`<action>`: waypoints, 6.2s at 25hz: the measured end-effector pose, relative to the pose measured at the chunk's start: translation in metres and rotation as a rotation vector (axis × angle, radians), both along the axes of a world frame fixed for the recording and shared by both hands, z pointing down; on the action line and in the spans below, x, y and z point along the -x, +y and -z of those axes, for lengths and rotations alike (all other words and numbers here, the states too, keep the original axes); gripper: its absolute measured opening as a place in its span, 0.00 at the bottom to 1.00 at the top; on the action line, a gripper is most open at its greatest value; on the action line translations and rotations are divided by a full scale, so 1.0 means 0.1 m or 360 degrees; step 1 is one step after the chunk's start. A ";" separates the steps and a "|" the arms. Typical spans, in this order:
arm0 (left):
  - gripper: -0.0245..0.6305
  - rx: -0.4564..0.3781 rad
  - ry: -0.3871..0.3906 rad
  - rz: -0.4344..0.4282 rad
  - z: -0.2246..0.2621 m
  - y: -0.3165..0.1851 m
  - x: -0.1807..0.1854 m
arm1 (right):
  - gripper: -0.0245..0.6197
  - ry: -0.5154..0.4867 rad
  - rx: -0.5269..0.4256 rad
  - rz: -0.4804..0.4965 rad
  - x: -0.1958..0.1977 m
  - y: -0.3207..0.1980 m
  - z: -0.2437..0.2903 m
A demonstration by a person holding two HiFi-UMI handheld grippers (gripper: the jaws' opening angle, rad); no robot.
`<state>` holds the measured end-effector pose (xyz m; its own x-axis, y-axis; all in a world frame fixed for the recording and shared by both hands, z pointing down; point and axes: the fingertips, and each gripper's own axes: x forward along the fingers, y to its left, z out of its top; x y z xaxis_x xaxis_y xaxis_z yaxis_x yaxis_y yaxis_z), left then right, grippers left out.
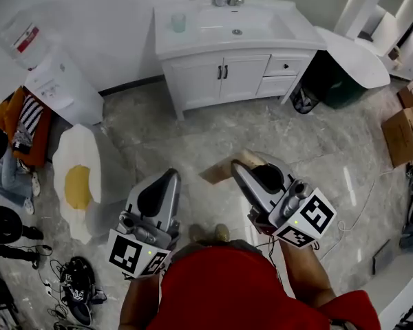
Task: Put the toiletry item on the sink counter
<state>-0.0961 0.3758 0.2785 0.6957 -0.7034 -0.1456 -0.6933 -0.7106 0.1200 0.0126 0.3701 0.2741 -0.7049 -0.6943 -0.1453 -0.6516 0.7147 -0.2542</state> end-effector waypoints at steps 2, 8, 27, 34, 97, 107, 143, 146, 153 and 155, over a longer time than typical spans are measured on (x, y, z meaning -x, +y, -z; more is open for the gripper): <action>0.06 -0.0001 0.0000 0.0011 0.00 -0.01 -0.01 | 0.15 -0.0022 0.0004 0.0001 -0.03 -0.01 0.01; 0.06 0.0004 0.0002 0.0046 0.01 -0.08 -0.06 | 0.15 -0.0033 -0.0032 -0.0012 -0.18 -0.05 0.11; 0.06 -0.0035 -0.0018 0.0152 0.08 -0.55 -0.19 | 0.15 -0.0041 -0.0086 0.0036 -0.53 -0.54 0.19; 0.06 -0.0067 0.0006 0.0126 0.06 -1.14 -0.16 | 0.15 -0.0024 -0.0091 0.0015 -0.49 -1.09 0.17; 0.06 0.0024 -0.0054 0.0297 -0.23 -7.39 -0.04 | 0.15 0.0057 -0.0057 0.0031 0.05 -7.82 -0.07; 0.06 0.0068 -0.0070 0.0290 -0.62 -7.82 -0.03 | 0.15 0.0115 0.0076 -0.0044 0.21 -8.33 -0.63; 0.06 0.0213 -0.0109 0.0229 -1.07 -7.95 -0.10 | 0.32 0.0478 0.0468 -0.0060 0.19 -8.60 -1.80; 0.06 0.0214 -0.0110 0.0223 -1.06 -7.92 -0.13 | 0.33 0.0483 0.0486 -0.0072 0.08 -8.56 -1.79; 0.06 0.0211 -0.0112 0.0192 -1.01 -7.77 -0.20 | 0.33 0.0486 0.0329 -0.0029 -0.03 -8.12 -1.42; 0.06 0.0206 -0.0108 0.0176 -0.97 -7.72 -0.22 | 0.33 0.0484 0.0273 0.0011 -0.01 -7.96 -1.30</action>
